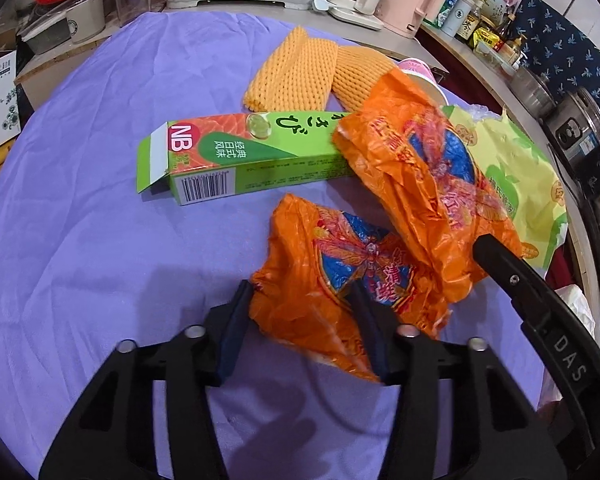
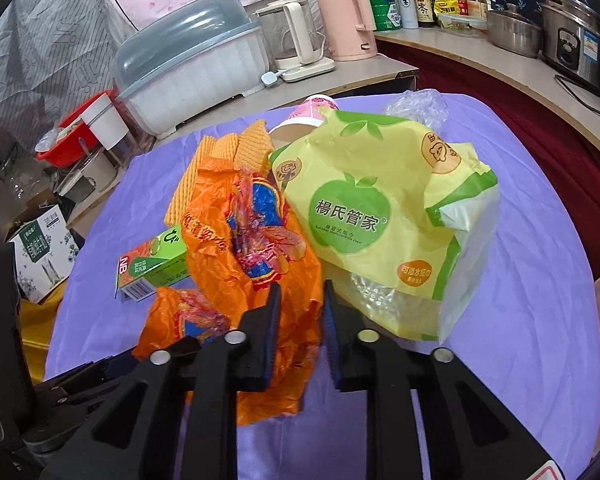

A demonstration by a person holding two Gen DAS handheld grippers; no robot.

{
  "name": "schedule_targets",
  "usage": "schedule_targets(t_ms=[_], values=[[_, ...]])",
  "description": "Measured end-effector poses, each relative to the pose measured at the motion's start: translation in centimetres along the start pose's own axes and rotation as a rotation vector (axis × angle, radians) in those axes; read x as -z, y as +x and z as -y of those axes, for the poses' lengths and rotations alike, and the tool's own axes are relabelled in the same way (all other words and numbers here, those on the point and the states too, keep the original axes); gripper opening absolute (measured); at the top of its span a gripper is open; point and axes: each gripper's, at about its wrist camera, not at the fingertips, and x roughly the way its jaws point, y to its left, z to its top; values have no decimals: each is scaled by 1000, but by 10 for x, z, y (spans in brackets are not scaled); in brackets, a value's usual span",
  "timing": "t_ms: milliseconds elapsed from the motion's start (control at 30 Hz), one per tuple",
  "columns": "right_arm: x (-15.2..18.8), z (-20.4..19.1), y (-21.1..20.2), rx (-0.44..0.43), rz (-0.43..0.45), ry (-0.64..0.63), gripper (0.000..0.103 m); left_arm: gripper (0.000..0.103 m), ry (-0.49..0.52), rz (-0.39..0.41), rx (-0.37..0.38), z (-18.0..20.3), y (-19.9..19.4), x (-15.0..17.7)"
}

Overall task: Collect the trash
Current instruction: 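Grasp the orange printed snack wrappers with the left and right grippers, then lift the orange wrappers and carry them toward the trash bin with both grippers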

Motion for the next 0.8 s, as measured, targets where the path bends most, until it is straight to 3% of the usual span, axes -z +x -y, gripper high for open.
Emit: schedule_targets(t_ms=[67, 200, 800], values=[[-1, 1, -3, -3, 5, 1, 7, 31, -2, 0, 8, 0, -1, 1], [-1, 1, -16, -9, 36, -4, 5, 22, 12, 10, 33, 3, -9, 2], [-3, 58, -132, 46, 231, 98, 5, 20, 132, 135, 58, 55, -93, 27]])
